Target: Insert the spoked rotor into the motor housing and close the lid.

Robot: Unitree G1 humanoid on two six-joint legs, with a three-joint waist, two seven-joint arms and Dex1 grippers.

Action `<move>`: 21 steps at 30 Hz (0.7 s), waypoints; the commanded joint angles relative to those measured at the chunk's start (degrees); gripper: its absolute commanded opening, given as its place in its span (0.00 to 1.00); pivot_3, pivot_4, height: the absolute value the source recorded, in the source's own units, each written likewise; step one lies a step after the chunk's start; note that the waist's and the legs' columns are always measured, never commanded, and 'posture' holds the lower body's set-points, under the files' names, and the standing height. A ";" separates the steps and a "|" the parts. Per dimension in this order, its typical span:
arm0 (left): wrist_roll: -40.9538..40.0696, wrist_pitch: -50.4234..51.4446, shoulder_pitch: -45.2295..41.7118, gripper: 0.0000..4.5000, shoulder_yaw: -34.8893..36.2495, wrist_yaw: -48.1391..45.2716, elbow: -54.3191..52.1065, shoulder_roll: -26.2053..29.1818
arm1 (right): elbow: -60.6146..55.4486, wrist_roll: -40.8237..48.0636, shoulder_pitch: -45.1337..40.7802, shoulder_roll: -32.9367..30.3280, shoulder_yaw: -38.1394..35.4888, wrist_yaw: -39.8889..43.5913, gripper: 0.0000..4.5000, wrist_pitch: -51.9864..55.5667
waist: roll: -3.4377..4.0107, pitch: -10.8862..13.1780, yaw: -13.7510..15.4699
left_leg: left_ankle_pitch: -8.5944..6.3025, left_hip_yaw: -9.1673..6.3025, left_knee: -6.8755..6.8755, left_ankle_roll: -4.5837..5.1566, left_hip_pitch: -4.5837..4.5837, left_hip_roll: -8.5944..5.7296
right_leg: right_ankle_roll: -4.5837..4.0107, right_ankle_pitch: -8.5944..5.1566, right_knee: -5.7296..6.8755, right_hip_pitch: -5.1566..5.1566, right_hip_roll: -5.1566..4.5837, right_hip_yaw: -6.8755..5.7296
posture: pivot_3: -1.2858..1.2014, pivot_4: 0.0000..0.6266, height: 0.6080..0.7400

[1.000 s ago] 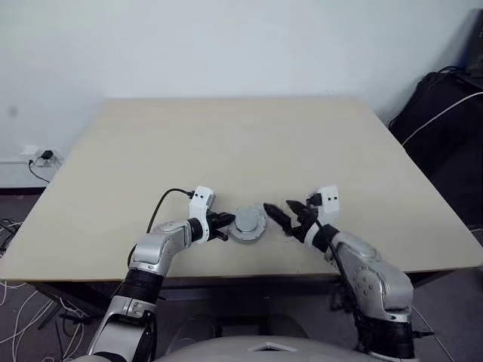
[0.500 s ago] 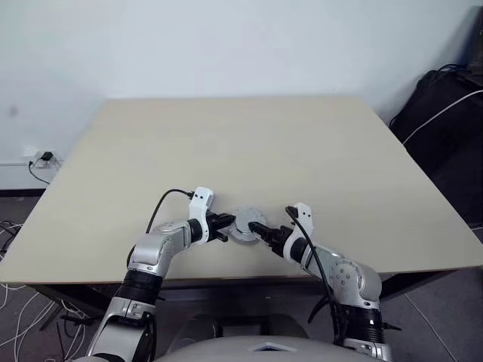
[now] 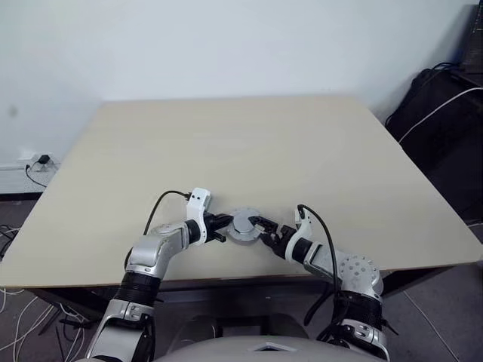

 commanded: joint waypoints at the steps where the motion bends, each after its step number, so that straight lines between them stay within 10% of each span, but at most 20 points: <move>1: 0.30 1.56 0.71 0.07 -1.09 0.12 0.45 0.24 | 2.04 1.19 -0.55 4.12 1.67 -0.59 1.00 -0.98 | 0.02 -0.10 -0.13 | 0.00 0.00 0.00 0.00 0.03 0.00 | 0.00 0.00 0.00 0.02 0.00 0.00 | 0.52 0.00 1.00; 6: 0.29 1.69 0.90 0.07 -1.09 0.18 0.23 0.38 | 2.92 1.71 0.62 4.43 2.37 -1.07 0.86 -2.29 | 0.10 -0.24 -0.26 | -0.03 0.00 0.02 0.06 0.12 0.01 | 0.01 0.00 0.00 0.13 0.02 -0.01 | 0.52 0.00 1.00; 15: -0.03 1.86 1.56 0.07 -0.63 0.45 -0.37 0.44 | 1.44 3.51 4.91 2.92 4.19 -2.02 0.29 0.81 | 0.34 -0.51 -0.60 | -0.05 0.00 0.01 0.09 0.13 0.02 | 0.01 0.00 0.01 0.13 0.01 0.02 | 0.52 0.00 1.00; 21: -0.08 1.83 2.18 0.07 -0.60 0.64 -0.54 0.18 | 1.55 3.83 5.67 1.63 5.24 -2.97 0.29 1.49 | 0.32 -0.58 -0.75 | -0.11 0.01 0.03 0.02 0.36 0.03 | 0.31 -0.18 0.00 0.37 0.01 0.01 | 0.52 0.00 1.00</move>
